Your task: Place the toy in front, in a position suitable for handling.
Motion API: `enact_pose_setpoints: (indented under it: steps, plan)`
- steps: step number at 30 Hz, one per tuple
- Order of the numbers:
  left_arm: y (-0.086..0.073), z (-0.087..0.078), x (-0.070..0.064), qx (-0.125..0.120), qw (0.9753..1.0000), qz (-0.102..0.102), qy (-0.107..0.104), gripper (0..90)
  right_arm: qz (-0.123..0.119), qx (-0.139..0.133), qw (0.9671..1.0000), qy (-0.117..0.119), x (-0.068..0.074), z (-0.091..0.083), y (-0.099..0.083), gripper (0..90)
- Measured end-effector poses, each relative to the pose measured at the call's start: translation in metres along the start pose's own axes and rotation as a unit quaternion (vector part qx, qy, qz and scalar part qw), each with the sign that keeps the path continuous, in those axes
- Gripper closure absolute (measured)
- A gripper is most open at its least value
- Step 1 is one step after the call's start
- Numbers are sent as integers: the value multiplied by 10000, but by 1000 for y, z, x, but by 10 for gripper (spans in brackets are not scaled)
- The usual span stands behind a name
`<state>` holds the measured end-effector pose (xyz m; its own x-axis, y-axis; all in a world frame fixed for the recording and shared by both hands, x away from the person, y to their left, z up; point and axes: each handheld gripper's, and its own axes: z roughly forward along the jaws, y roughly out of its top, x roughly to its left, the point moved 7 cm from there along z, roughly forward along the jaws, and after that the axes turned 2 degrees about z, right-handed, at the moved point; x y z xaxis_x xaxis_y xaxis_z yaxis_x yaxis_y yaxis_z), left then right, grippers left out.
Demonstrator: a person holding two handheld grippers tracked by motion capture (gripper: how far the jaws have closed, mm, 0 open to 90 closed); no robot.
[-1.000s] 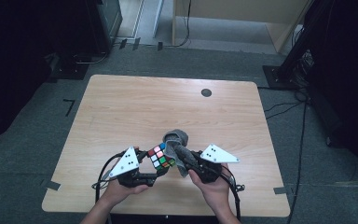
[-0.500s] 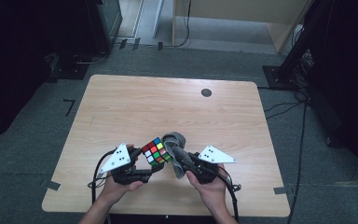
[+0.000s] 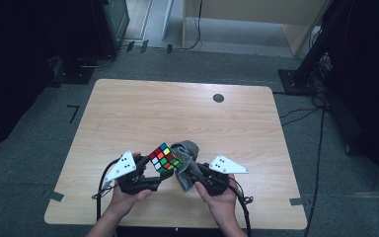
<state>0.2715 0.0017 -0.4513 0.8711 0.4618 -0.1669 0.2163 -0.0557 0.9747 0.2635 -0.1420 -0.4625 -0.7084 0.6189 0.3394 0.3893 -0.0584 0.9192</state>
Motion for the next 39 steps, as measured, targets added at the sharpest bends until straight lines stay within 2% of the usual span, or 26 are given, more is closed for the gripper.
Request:
enact_pose_setpoints:
  steps: [2,4,5,6,7,9,11,12,15,18,19,20,23,24,26,28,30,31,33,36,37,39]
  plan:
    - [1,0,1,-30,10000,-52,4,343,-66,206,9994,275,11,8,-8,786]
    - [1,0,1,-12,10000,-61,13,343,-191,470,9970,587,26,16,-19,785]
    - [1,-1,1,-22,10000,-57,23,343,-329,532,9962,602,31,19,-22,786]
    - [2,-1,2,-53,10000,-78,32,343,-428,532,9962,539,32,19,-22,786]
    - [3,-2,2,-79,9999,-83,35,343,-386,507,9967,507,30,18,-19,787]
    - [3,-3,2,-73,9999,-66,46,343,-98,262,9989,366,19,11,-9,788]
    - [2,-2,1,-61,9999,-87,33,343,210,13,9994,287,7,4,-2,788]
    - [1,-1,1,-37,9999,-92,29,343,262,-10,9992,293,5,2,-2,788]
    - [1,0,1,-39,9999,-112,3,343,166,159,9988,441,14,9,-10,786]
    - [1,-1,2,-38,9999,-113,30,343,-114,472,9964,700,29,18,-21,785]
    - [1,-1,2,-53,9999,-113,43,343,-253,478,9966,619,29,18,-20,785]
    - [2,-1,2,-57,9999,-102,52,343,-292,463,9971,532,27,16,-17,786]
    - [0,0,2,-10,10000,-73,54,343,-16,162,9997,208,10,7,-6,787]
    - [-1,1,1,2,9999,-97,51,343,19,92,9998,163,7,5,-5,787]
    - [-1,1,1,-9,9999,-118,32,343,-36,150,9997,199,10,7,-8,786]
    - [0,0,2,-16,9999,-117,39,343,-182,327,9985,402,20,14,-16,784]
    - [0,-1,3,-23,9999,-128,59,343,-319,511,9959,672,31,21,-23,782]
    - [1,-1,4,-30,9999,-120,71,343,-365,537,9953,715,33,22,-24,782]
    - [1,-2,4,-51,9999,-119,78,343,-309,478,9964,623,27,19,-18,783]
    - [0,-1,3,-13,9999,-102,78,343,-2,147,9995,296,9,8,-7,783]
    - [0,0,3,-5,9999,-115,67,343,5,99,9996,259,7,7,-6,782]
    - [-1,1,2,-5,9999,-116,60,343,-58,176,9994,306,11,9,-9,779]
